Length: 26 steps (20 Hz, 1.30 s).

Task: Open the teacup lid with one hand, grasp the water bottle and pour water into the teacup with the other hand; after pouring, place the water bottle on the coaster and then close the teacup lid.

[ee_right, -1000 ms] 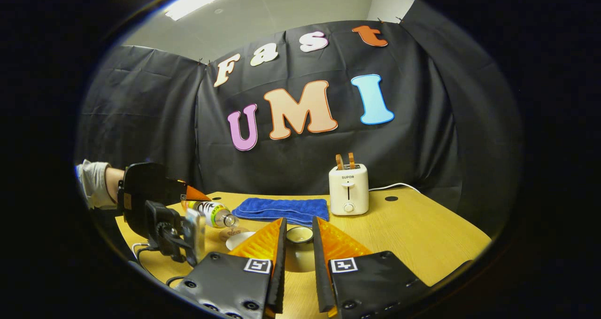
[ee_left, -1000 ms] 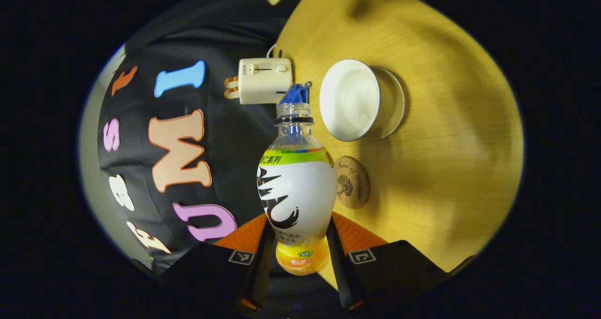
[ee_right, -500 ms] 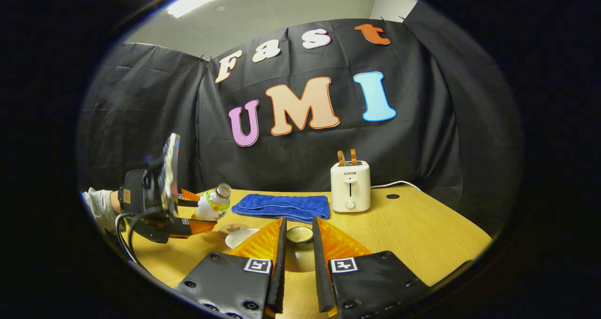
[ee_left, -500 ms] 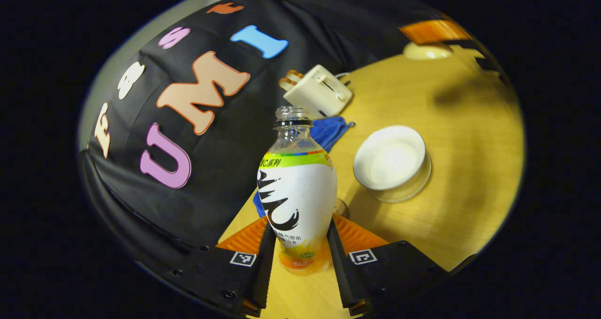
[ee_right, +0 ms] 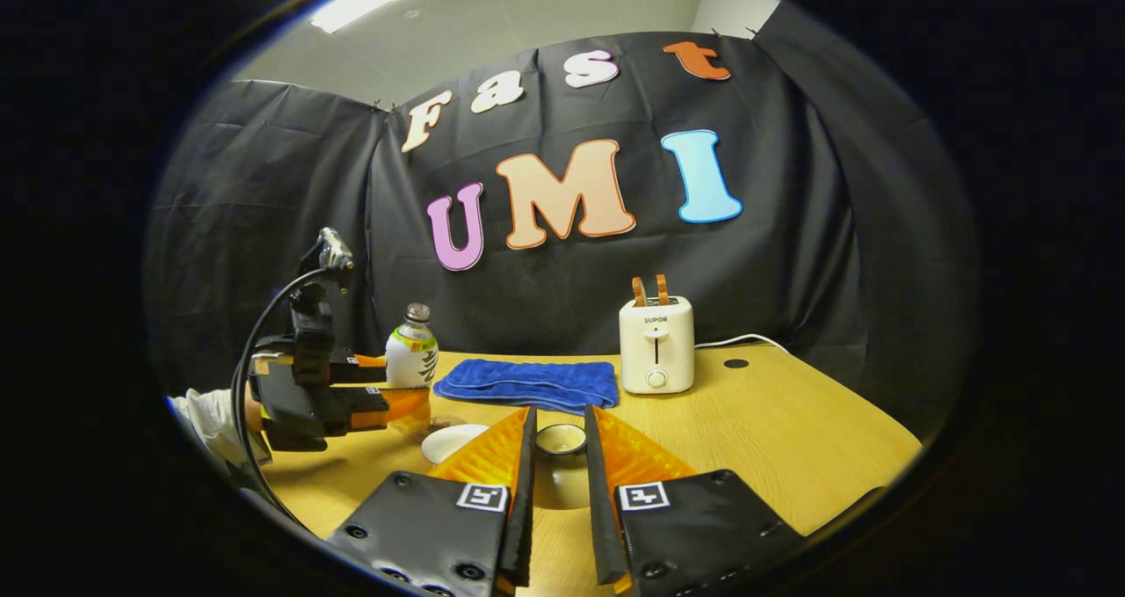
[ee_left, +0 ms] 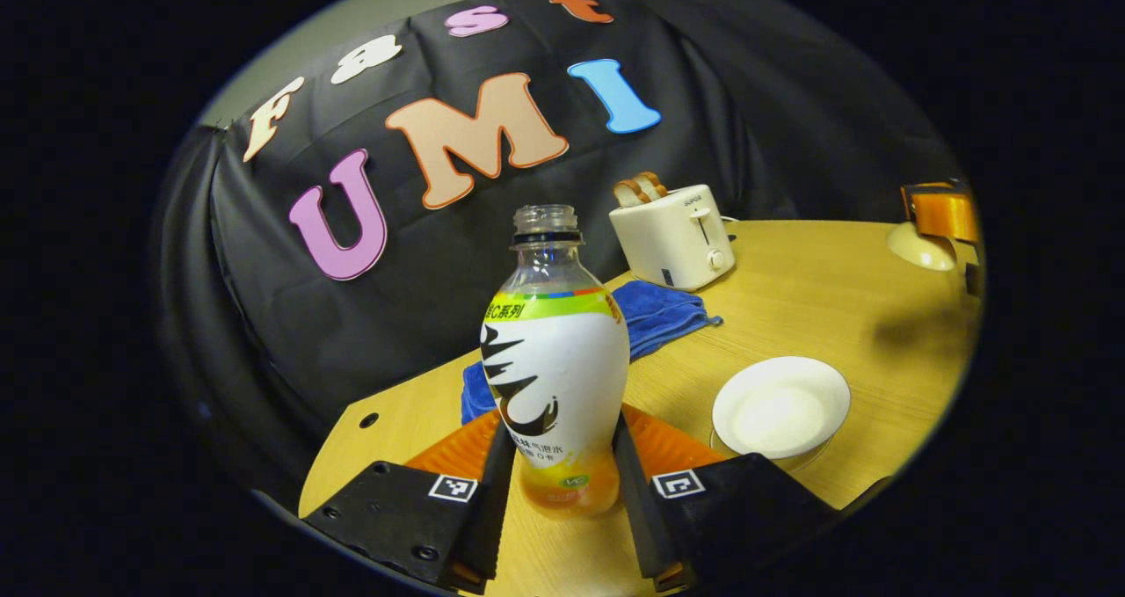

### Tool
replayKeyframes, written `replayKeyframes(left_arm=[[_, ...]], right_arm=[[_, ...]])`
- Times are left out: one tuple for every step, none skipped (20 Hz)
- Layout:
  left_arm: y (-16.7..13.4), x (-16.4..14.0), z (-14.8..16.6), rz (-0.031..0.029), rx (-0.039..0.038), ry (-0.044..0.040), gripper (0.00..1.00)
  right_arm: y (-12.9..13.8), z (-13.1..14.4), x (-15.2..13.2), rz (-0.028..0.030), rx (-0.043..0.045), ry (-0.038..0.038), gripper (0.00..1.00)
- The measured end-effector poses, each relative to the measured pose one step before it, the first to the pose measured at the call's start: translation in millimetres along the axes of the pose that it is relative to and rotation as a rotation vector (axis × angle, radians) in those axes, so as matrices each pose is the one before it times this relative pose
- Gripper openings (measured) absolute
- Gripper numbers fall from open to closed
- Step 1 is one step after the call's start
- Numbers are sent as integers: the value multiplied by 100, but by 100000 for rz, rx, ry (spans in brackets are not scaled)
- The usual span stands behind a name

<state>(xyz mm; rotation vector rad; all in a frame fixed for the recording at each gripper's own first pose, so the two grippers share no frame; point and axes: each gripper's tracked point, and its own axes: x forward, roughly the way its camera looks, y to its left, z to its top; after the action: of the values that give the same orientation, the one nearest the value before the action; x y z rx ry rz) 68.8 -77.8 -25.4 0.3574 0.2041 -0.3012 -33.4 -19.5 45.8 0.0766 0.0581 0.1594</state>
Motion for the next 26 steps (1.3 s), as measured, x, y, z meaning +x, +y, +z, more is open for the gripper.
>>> replayKeyframes(left_arm=[[494,353,445,2500,-4657,-2835,55],[632,395,302,2614,-4680,-1594,57],[1124,841,616,1870,-5629,-2157,57],[372,551,366,1413,-6271,-2280,57],[-56,76,-203,226,-4557,-581,56],[-23,291,-339,50,-3399,5,58],[-234,71,-360,-827,-2054,884,58],[-213,56,-424,-1141,-794,1680,58],[-117,-77,-301,-728,-728,866,58],[-36,172,142,118,-1369,-1568,58],[-37,314,38,270,-501,-253,59],[68,111,-342,483,434,1495,59],[75,-193,-477,366,549,1451,61],[34,-119,478,-43,-1114,-2343,61],[-307,164,59,-595,-816,18,62],[-88,112,-373,-68,-634,725,62],[-53,11,-211,-177,-544,687,65],[190,-1,-490,552,-337,1260,65],[135,-19,-418,526,-274,1290,66],[15,-54,-500,318,-565,1258,66],[105,-155,-165,100,-769,256,67],[73,-135,-19,-34,-354,-305,68],[82,-15,-114,-15,89,206,71],[-51,-204,-97,-215,133,440,72],[-169,-69,-72,-98,-104,-496,74],[79,-118,90,237,281,-571,78]], right_arm=[[77,57,-44,127,64,-133,31],[53,57,-52,85,57,-152,31],[42,128,-9,158,63,-288,31],[102,23,-25,212,4,-214,31],[58,5,58,131,-64,11,31],[55,-140,7,144,-132,139,31],[40,-62,65,60,-81,185,31],[-37,-153,42,100,-12,260,31],[48,-89,37,49,109,372,31],[126,-92,-14,143,133,268,31],[59,-2,27,81,18,82,31],[-19,21,4,3,-243,-50,31],[-42,23,17,-39,-233,-284,31],[60,-2,-47,4,47,-9,31],[26,-63,17,265,585,401,31],[126,-21,11,531,949,202,31],[70,-43,36,387,726,181,31],[7,-51,-53,13,187,62,31],[-7,13,34,-135,-391,80,31],[25,-60,47,-186,-540,-30,31],[43,66,59,-46,-376,-80,31],[89,-159,-37,199,-48,116,31],[134,-132,76,249,146,248,31],[124,-214,32,196,-11,494,31],[127,-136,46,120,-124,365,31],[153,-143,51,196,-134,274,31]])
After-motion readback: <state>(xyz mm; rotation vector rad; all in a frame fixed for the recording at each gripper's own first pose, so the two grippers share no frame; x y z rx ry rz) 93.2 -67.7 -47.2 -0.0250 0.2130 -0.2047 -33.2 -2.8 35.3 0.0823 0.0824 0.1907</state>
